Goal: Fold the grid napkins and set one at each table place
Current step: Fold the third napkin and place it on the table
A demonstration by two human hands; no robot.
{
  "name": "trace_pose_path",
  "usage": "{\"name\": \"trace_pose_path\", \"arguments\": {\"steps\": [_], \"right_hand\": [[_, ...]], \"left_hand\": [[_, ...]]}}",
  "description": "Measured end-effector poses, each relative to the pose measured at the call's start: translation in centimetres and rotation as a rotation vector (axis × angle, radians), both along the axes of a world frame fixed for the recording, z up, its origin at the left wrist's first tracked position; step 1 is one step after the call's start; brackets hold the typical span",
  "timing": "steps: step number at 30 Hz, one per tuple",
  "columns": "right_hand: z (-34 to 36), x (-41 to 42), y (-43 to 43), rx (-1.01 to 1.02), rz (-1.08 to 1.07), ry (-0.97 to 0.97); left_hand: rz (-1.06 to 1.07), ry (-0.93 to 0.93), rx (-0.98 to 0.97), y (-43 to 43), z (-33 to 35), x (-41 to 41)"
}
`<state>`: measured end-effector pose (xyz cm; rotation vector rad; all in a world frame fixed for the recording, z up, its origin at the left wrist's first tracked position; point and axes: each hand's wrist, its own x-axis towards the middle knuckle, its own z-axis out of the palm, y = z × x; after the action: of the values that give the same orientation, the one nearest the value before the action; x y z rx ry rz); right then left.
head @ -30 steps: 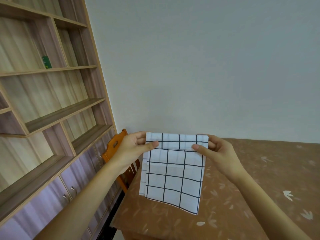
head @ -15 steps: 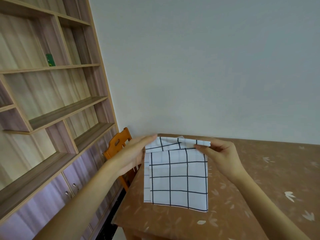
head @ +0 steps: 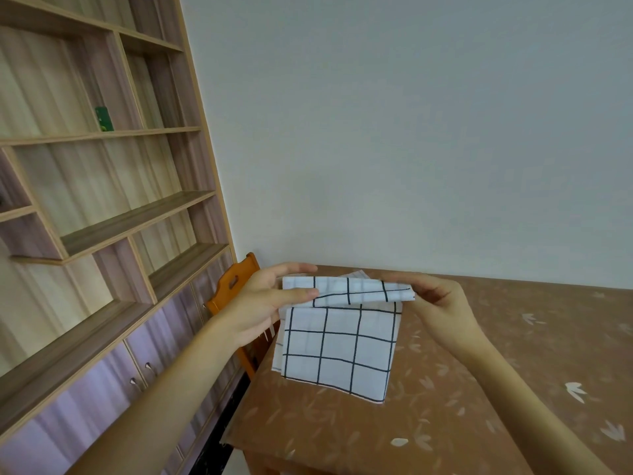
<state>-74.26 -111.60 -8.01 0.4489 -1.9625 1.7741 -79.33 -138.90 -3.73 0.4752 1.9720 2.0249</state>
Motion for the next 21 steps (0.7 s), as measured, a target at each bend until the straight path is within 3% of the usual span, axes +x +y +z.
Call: {"name": "trace_pose_path", "arguments": {"steps": [2, 5, 7, 10, 21], "right_hand": [[-0.1, -0.3, 0.1, -0.036, 0.027, -0.083], [0.0, -0.5, 0.5, -0.189, 0.260, -0.267], [0.0, -0.4, 0.7, -0.106, 0.325, -0.308], [0.2, 0.4, 0.0, -0.006, 0.216, -0.233], [0.5, 0.3, -0.1, -0.138, 0.057, -0.233]], "left_hand": [[0.036, 0.004, 0.039, 0.0, 0.0, -0.1], [0.063, 0.020, 0.096, 0.0, 0.0, -0.1], [0.071, 0.041, 0.103, 0.0, 0.0, 0.0], [0.088, 0.058, 0.093, 0.0, -0.1, -0.1], [0.116, 0.294, -0.156, -0.2, -1.8, -0.2]]}}
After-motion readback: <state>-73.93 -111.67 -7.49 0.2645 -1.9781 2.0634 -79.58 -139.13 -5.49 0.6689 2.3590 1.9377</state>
